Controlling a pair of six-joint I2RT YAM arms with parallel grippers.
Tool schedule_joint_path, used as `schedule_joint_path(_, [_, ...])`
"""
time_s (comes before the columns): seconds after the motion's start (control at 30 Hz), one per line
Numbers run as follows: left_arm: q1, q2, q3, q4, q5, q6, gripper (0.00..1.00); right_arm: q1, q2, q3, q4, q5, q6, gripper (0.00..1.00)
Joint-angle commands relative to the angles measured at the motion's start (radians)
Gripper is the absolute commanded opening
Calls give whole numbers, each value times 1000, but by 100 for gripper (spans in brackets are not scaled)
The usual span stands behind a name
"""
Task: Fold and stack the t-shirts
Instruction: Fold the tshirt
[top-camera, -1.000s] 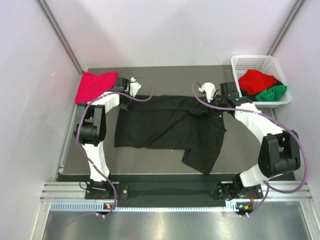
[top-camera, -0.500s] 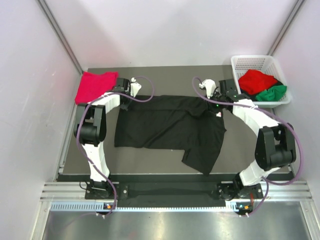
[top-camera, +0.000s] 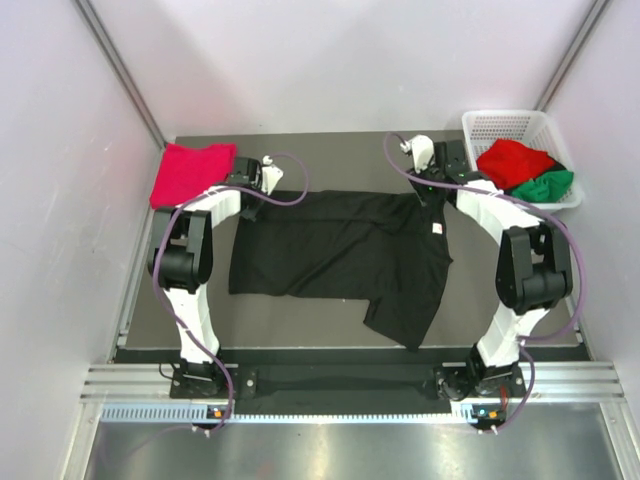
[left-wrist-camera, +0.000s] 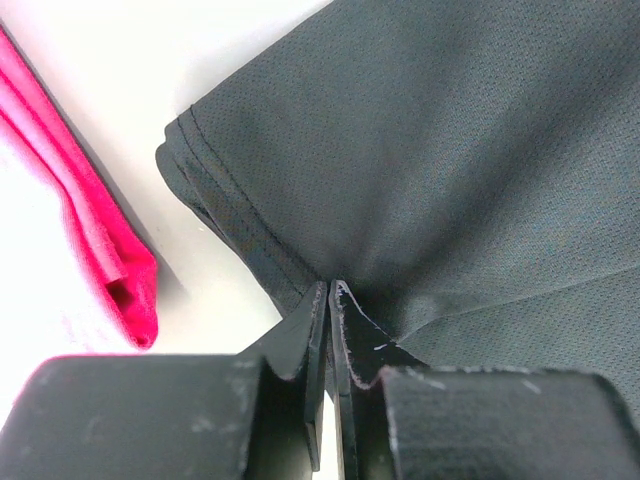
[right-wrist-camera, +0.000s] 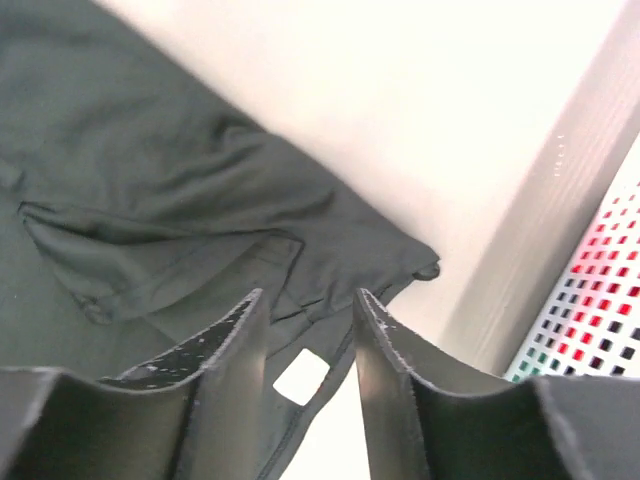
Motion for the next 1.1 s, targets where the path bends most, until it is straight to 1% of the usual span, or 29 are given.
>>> schedule_joint_path(0.0, [7,0,-45,-10,-21,-4,9,-5,-60,42,70,38,29,41])
schedule_joint_path(0.03, [7,-2,-46,-10,-21,-2,9,0,-86,41,34,-1,15,41])
schedule_joint_path(0.07, [7,-3,-46,-10,-21,-4,9,5,-93,39,3,-101,-5,40])
schedule_joint_path(0.1, [7,-5,-45,-10,-17,-4,9,11,-103,24,-29,-157,-51,39])
schedule_joint_path(0.13, [7,-5,-43,-10,-17,-4,9,17,-112,10,-90,-215,-75,34])
schedule_joint_path(0.2, [9,-5,-40,-10,-16,-4,9,31,-117,-43,-134,-304,-124,28])
schedule_joint_path(0.23, [7,-5,-39,-10,-16,-4,9,44,-112,-61,-164,-324,-141,26])
schedule_joint_path(0.27, [7,-2,-37,-12,-17,-4,9,51,-109,-74,-178,-353,-157,25])
schedule_joint_path(0.37, [7,-3,-37,-12,-20,-4,9,71,-87,-101,-195,-367,-171,23])
schedule_joint_path(0.43, [7,-3,-39,-13,-21,-4,9,77,-63,-94,-201,-374,-175,26])
schedule_joint_path(0.5, [7,-5,-42,-15,-21,-4,9,78,-14,-53,-245,-389,-198,30])
schedule_joint_path(0.57, [6,-5,-40,-16,-24,-5,9,77,18,-16,-263,-389,-203,31])
schedule_joint_path(0.8, [1,-8,-35,-21,-37,-2,9,80,109,57,-263,-378,-198,32])
schedule_joint_path(1.07, [-2,0,-34,-26,-42,1,9,80,150,94,-243,-361,-178,32])
